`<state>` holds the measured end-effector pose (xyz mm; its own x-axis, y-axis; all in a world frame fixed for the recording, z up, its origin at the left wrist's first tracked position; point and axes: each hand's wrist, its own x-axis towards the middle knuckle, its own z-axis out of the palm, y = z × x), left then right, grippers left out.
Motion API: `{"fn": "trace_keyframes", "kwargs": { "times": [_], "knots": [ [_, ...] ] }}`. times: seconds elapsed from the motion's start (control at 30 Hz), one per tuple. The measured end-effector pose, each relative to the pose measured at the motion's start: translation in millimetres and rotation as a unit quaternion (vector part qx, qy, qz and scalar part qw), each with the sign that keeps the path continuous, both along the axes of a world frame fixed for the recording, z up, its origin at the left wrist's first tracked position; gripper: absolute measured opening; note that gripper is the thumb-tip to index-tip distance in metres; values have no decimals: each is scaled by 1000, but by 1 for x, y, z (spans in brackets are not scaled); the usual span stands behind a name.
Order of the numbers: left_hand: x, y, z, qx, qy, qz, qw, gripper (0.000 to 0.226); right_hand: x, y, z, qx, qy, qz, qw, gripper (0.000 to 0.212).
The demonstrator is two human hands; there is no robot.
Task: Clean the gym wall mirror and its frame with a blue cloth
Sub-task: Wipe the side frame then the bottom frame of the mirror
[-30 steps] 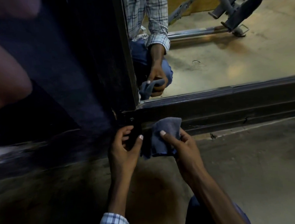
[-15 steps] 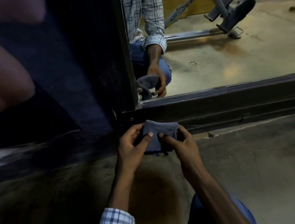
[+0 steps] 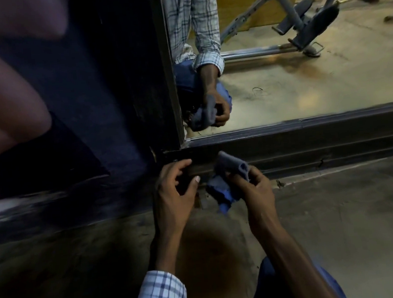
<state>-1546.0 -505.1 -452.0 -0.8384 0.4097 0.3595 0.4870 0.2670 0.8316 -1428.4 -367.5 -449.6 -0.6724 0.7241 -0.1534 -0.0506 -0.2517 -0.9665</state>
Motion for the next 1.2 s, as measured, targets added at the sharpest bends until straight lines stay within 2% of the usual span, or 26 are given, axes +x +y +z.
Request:
{"fn": "trace_keyframes", "kwargs": {
  "times": [0.07, 0.17, 0.27, 0.4, 0.47, 0.53, 0.63, 0.7, 0.77, 0.87, 0.93, 1.0, 1.07, 1.1, 1.17, 1.2],
  "knots": [
    [-4, -2, 0, -18, 70, 39, 997, 47, 0, 8, 5, 41, -5, -70, 997, 18],
    [-11, -3, 2, -43, 125, 51, 990, 53, 1, 20, 20, 95, 28, -158, 982, 19],
    [-19, -2, 2, -88, 156, 56, 982, 59, -1, 27, 32, 172, 50, -199, 964, 23],
    [-21, 4, 3, -112, 192, 53, 974, 63, -10, 41, 44, 291, 2, -240, 926, 34],
    [-22, 6, 3, -115, 196, 54, 972, 64, -25, 42, 38, 338, -39, -219, 914, 37],
    [-23, 8, 0, -121, 203, 51, 970, 65, -48, 28, 23, 364, -63, -133, 920, 34],
    [-27, 8, -4, -129, 207, 52, 968, 67, -75, -5, -2, 447, -16, -3, 894, 43],
    [-27, 7, -7, -139, 212, 54, 966, 68, -74, 2, -6, 488, 5, 9, 873, 45],
    [-25, 7, -9, -141, 227, 43, 963, 67, -63, 23, -6, 478, 20, -53, 877, 39],
    [-23, 13, -10, -136, 242, 30, 960, 66, -51, 53, -5, 381, 25, -202, 902, 30],
    [-21, 21, -8, -127, 252, 29, 959, 66, -58, 42, -6, 411, 30, -164, 896, 32],
    [-18, 29, -6, -126, 266, 30, 955, 64, -66, 24, -7, 464, 47, -51, 883, 36],
    [-15, 36, -4, -135, 273, 34, 952, 63, -63, 30, -5, 495, 46, -50, 866, 36],
    [-14, 39, -3, -138, 274, 28, 952, 62, -58, 43, -4, 480, 44, -102, 870, 34],
    [-12, 45, 0, -149, 280, 8, 948, 62, -40, 80, -4, 386, 27, -253, 887, 33],
    [-11, 50, 2, -159, 288, -2, 944, 62, -30, 95, -5, 347, 11, -296, 890, 33]
  ]
}}
